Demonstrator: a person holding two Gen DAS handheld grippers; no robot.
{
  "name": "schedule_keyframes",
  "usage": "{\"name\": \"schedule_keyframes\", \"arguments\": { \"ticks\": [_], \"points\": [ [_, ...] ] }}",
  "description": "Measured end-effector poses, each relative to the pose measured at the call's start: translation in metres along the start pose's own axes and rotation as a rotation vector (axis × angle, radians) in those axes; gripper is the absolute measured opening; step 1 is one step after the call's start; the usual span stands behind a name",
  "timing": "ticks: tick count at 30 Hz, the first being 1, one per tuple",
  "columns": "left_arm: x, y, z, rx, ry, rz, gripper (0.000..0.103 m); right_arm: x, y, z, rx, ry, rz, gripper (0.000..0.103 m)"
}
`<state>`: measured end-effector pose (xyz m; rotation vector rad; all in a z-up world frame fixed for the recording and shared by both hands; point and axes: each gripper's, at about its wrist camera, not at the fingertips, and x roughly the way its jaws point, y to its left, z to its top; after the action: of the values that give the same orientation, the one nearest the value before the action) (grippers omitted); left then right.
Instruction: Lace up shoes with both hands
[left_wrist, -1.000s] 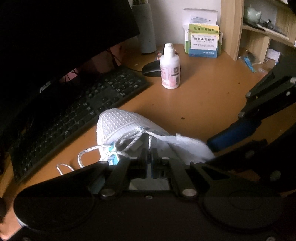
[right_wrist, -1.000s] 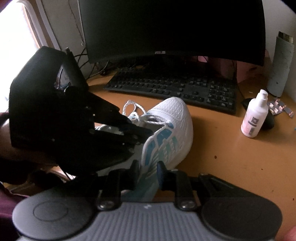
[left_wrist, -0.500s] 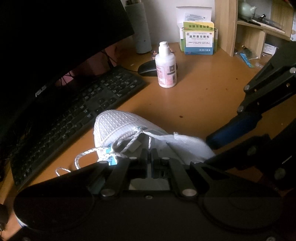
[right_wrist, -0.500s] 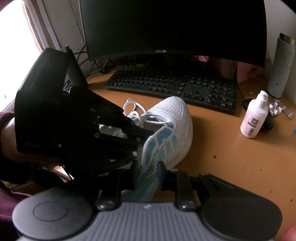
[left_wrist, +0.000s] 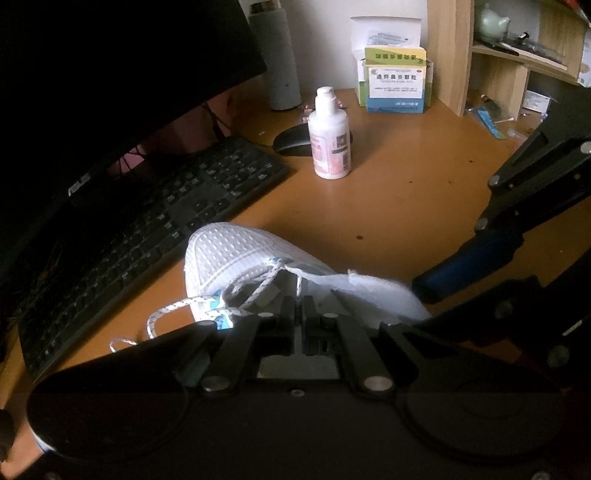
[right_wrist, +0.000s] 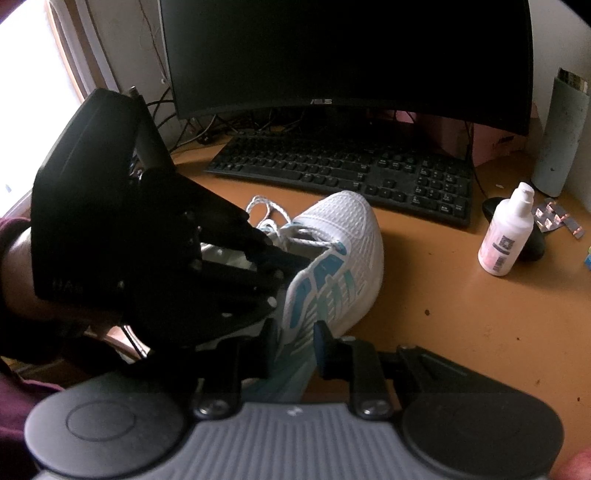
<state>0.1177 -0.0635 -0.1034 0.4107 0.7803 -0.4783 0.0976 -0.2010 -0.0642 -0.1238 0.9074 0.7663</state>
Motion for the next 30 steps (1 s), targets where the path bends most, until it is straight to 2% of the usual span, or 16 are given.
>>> {"name": "schedule_keyframes", "arguments": {
  "ticks": [9, 13, 19, 26, 30],
  "points": [
    [0.001, 0.001, 0.002, 0.026, -0.051, 0.001, 0.001, -0.01, 0.003, -0.001, -0.014, 0.014, -0.001, 0.022],
    [0.0, -0.001, 0.002, 0.032, -0.068, -0.003, 0.001, -0.026, -0.005, -0.004, 0.044, 0.01, 0.013, 0.022],
    [-0.007, -0.004, 0.001, 0.043, -0.088, -0.003, 0.001, -0.03, -0.028, 0.009, 0.224, -0.064, -0.022, 0.023],
    [-0.007, -0.005, 0.0, 0.059, -0.098, 0.002, 0.001, 0.007, -0.046, 0.029, 0.359, -0.091, 0.057, 0.024],
    [-0.004, -0.008, -0.001, 0.083, -0.11, 0.006, 0.001, 0.027, -0.061, 0.029, 0.504, -0.073, 0.081, 0.024]
  ]
}}
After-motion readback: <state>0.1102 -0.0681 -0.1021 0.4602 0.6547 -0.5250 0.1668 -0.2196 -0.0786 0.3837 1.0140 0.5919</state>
